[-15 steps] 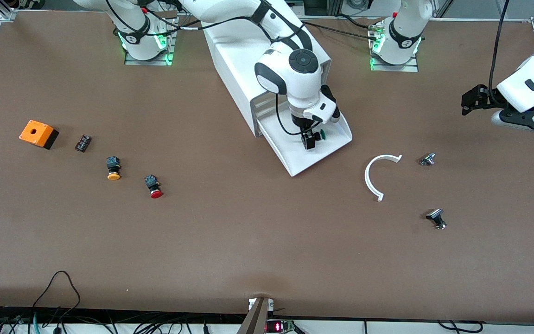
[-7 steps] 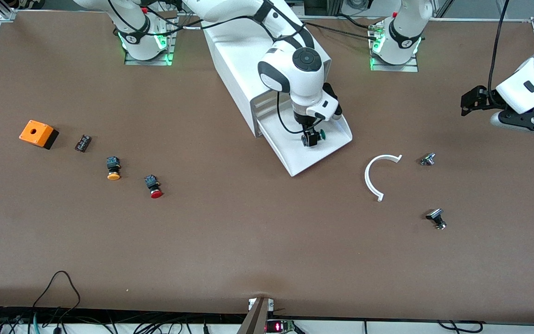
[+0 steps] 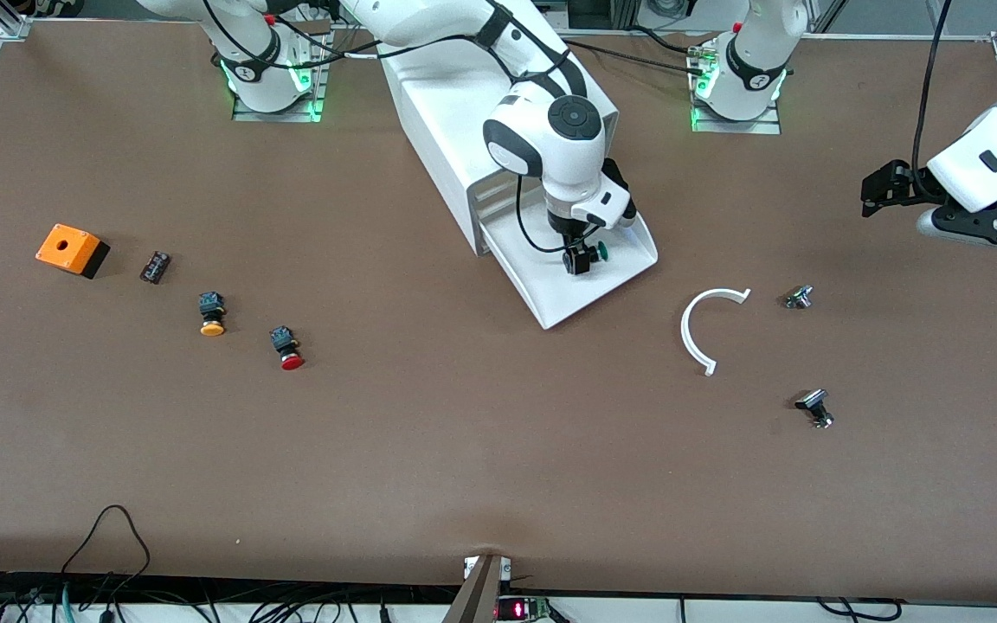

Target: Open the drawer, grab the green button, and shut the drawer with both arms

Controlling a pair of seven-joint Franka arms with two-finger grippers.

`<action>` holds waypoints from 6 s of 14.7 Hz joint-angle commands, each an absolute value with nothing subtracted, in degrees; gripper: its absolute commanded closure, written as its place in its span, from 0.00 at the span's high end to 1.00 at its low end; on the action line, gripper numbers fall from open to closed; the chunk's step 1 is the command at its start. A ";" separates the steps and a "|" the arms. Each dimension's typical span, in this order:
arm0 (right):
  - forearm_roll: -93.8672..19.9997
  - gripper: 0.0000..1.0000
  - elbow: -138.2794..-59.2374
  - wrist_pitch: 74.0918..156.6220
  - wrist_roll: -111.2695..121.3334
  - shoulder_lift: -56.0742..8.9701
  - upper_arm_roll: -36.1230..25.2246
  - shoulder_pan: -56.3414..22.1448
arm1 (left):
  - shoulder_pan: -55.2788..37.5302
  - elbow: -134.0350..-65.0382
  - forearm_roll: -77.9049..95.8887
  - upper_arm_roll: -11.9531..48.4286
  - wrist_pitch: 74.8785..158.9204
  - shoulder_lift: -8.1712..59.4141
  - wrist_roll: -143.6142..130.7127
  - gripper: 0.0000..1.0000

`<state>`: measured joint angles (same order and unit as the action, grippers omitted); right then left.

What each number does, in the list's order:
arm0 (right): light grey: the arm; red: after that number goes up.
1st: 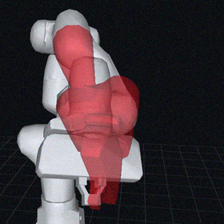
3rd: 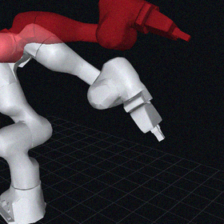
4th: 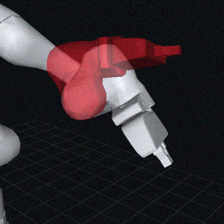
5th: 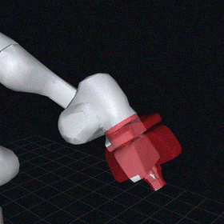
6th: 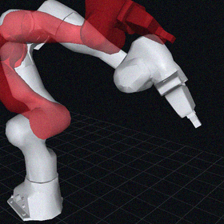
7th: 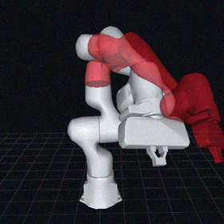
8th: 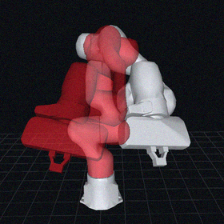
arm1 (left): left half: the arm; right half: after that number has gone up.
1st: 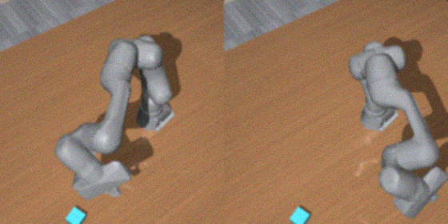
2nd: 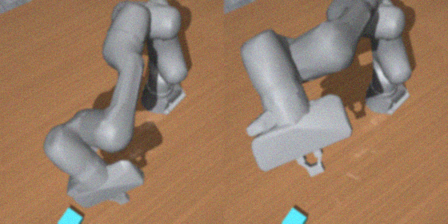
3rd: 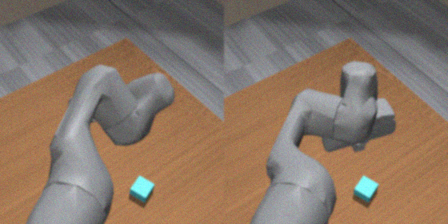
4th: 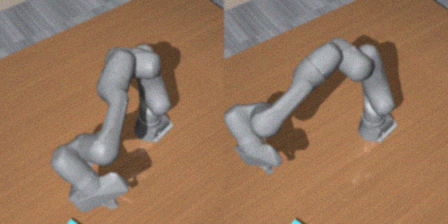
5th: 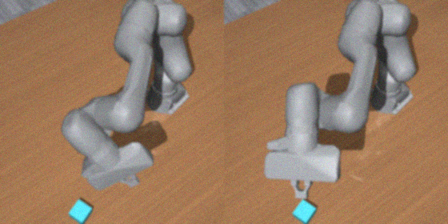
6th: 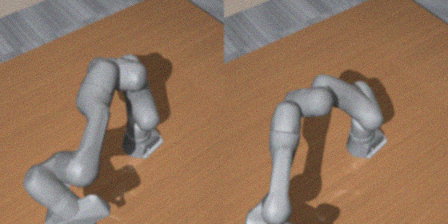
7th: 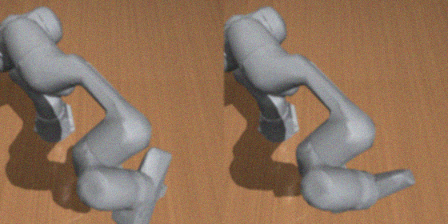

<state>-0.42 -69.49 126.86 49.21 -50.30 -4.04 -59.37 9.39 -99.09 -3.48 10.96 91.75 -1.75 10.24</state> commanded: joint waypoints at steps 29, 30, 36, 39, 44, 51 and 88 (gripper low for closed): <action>2.82 0.40 -75.14 127.97 32.61 -32.53 -9.93 -53.10 | 7.74 -102.81 4.03 12.55 99.10 9.56 3.55 1.00; 2.03 0.40 -76.63 127.97 31.65 -31.21 -9.93 -51.61 | 6.95 -105.53 4.13 14.92 104.80 10.45 -0.92 1.00; -4.13 0.40 -92.52 127.97 20.05 -23.05 -10.02 -42.29 | -2.45 -114.79 4.13 18.37 134.36 20.81 -23.96 1.00; -4.39 0.40 -100.53 130.68 14.33 -21.53 -10.02 -35.44 | -5.00 -114.79 3.96 17.85 140.08 24.42 -29.60 1.00; -4.31 0.40 -107.13 131.22 -3.04 -23.19 -10.11 -33.22 | -9.04 -116.62 4.04 17.31 142.65 26.37 -39.09 1.00; -4.39 0.40 -117.13 140.85 -13.53 -27.95 -10.11 -32.78 | -10.28 -126.12 7.89 27.83 138.43 20.22 -41.49 1.00; 2.81 1.00 -92.80 93.87 -2.30 -3.00 -5.18 -2.11 | 9.40 -92.37 0.79 12.92 88.77 1.49 -5.36 1.00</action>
<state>2.37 -89.71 94.48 -5.43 -6.32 -5.14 -2.28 9.20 -94.57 2.03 12.73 90.48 0.54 -5.26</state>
